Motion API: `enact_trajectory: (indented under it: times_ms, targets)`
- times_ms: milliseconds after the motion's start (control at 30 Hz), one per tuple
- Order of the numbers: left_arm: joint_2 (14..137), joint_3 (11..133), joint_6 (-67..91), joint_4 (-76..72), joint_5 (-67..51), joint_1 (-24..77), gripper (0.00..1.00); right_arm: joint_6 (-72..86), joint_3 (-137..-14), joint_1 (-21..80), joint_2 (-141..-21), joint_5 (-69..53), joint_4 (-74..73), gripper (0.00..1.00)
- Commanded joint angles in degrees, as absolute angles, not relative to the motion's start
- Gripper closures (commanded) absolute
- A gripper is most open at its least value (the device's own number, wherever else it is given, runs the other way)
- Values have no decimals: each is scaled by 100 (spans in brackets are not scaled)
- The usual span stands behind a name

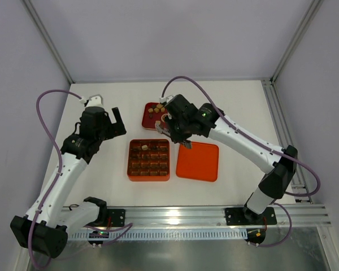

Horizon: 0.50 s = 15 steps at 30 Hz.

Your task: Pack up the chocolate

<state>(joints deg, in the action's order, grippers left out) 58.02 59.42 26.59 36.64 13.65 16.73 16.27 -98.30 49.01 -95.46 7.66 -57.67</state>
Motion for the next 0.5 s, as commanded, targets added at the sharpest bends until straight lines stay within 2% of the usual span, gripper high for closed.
enact_trajectory:
  times_ms: [0,467]
  targets:
    - [5766,5924,2672,3437,1327,1626,0,1916,-9642,5194,-9123,827,-5546,75]
    - [5731,5898,2663,3437,1362,1626,0,2267,-9026,6011,-9228,844,-5309,75]
